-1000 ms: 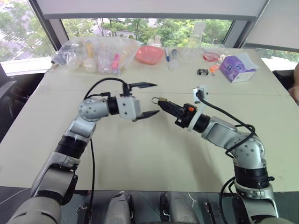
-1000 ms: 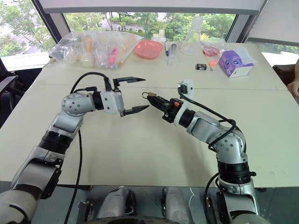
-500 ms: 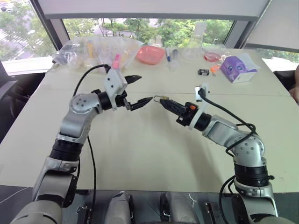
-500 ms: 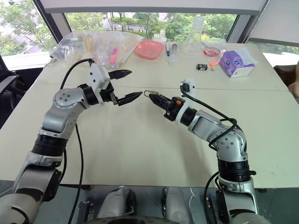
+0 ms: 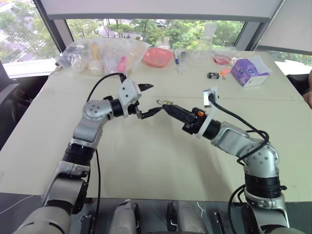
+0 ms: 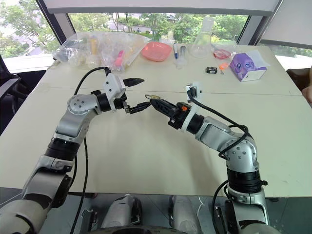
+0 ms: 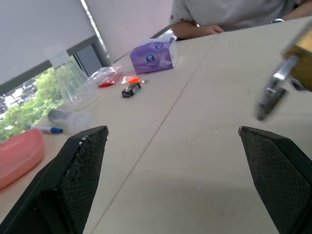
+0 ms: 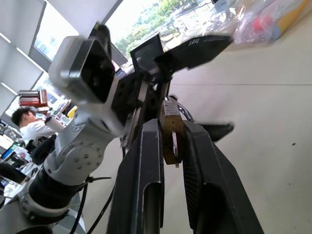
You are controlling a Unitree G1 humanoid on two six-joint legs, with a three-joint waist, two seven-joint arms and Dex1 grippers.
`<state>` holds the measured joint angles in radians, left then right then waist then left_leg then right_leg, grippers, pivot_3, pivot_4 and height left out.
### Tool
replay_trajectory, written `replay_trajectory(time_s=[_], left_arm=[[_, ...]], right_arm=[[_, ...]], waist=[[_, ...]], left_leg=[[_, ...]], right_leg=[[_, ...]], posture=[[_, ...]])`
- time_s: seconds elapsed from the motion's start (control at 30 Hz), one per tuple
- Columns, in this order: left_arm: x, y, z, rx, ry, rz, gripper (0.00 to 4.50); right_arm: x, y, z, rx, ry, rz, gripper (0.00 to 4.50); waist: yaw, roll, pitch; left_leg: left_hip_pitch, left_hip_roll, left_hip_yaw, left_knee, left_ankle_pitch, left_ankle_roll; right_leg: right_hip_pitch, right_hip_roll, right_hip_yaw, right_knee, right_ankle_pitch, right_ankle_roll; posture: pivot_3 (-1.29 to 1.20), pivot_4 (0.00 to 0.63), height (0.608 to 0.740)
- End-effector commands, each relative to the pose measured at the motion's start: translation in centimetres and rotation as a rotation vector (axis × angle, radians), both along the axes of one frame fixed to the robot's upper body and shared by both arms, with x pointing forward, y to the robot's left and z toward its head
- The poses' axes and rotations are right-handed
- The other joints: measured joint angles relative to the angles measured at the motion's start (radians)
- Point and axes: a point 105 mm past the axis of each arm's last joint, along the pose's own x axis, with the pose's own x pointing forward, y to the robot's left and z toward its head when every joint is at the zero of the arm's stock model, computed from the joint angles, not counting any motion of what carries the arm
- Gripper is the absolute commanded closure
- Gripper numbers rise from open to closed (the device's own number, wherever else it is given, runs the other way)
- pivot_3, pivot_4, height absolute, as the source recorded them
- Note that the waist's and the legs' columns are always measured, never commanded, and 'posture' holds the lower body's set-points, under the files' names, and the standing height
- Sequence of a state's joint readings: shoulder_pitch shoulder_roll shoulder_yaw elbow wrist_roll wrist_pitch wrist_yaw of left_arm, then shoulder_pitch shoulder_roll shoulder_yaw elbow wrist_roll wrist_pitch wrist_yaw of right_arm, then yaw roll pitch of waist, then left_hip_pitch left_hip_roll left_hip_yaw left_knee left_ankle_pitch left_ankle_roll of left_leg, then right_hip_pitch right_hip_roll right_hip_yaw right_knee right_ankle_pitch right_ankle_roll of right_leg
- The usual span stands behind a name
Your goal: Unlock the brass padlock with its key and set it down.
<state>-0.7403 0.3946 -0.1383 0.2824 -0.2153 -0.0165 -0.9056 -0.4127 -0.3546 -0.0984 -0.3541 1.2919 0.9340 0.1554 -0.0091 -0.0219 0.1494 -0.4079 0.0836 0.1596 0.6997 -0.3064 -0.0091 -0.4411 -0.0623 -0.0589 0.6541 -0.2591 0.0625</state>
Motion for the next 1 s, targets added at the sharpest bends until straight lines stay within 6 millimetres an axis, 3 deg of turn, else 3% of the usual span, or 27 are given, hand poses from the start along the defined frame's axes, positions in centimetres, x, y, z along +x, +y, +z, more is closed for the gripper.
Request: replay_trajectory(time_s=[0.03,0.27,0.47,0.57,0.7,0.77,0.93,1.0], left_arm=[[0.1,-0.5,3.3,-0.087,-0.075,-0.002,0.06],[-0.3,-0.5,3.9,-0.114,-0.059,0.003,0.06],[1.7,2.9,2.4,-0.1,0.006,0.183,0.06],[1.7,4.4,0.6,-0.045,0.079,0.215,0.06],[-0.7,5.3,-1.5,-0.013,0.248,0.134,0.06],[-2.9,5.4,-2.1,-0.005,0.324,0.058,0.06],[-5.4,5.3,-2.7,0.013,0.39,0.023,0.06],[-5.6,5.4,-2.9,0.015,0.394,0.037,0.0]], right_arm=[[-0.8,0.2,0.9,0.01,-0.038,0.026,4.47],[-0.5,0.1,0.3,-0.003,-0.018,0.013,4.47],[0.1,-0.6,0.6,0.011,-0.012,-0.018,4.47],[1.2,-1.5,-0.6,-0.003,0.06,-0.082,4.47],[2.9,-2.6,-3.8,-0.049,0.245,-0.163,4.47],[3.8,-2.8,-5.4,-0.039,0.355,-0.182,4.47],[5.2,-2.8,-7.5,-0.067,0.504,-0.203,4.47],[5.4,-2.9,-8.6,-0.157,0.521,-0.22,3.46]], waist=[[-0.001,0.0,0.0],[-0.003,0.0,0.0],[-0.003,0.0,0.0],[-0.003,0.0,0.0],[-0.005,0.0,0.0],[-0.005,0.0,0.0],[-0.002,0.001,0.001],[-0.003,0.001,0.001]], left_leg=[[0.0,0.0,0.0,0.0,0.0,0.0],[0.0,0.0,0.0,0.0,0.0,0.0],[0.0,0.0,-0.001,0.0,0.0,0.0],[0.0,0.0,-0.001,0.0,0.0,0.0],[0.0,0.0,0.0,-0.001,0.0,0.0],[0.0,0.001,0.0,-0.001,0.0,0.0],[0.0,0.001,-0.001,-0.001,0.0,0.0],[0.0,0.0,-0.001,-0.001,0.0,0.0]], right_leg=[[0.0,0.0,0.0,0.0,0.0,0.0],[0.0,0.0,0.0,0.0,0.0,0.0],[0.0,0.0,0.0,0.0,0.0,0.0],[0.0,0.0,0.0,0.0,0.0,0.0],[0.0,0.0,0.0,0.0,0.0,0.0],[-0.001,0.0,0.0,0.0,0.0,0.0],[-0.001,0.0,0.001,0.0,0.0,0.0],[-0.001,-0.001,0.001,0.0,0.0,0.0]], posture=[[0.0,0.15,0.74],[0.0,0.15,0.74],[0.0,0.15,0.74],[0.0,0.15,0.74],[0.0,0.15,0.74],[0.0,0.15,0.74],[0.0,0.15,0.74],[0.0,0.15,0.74]])
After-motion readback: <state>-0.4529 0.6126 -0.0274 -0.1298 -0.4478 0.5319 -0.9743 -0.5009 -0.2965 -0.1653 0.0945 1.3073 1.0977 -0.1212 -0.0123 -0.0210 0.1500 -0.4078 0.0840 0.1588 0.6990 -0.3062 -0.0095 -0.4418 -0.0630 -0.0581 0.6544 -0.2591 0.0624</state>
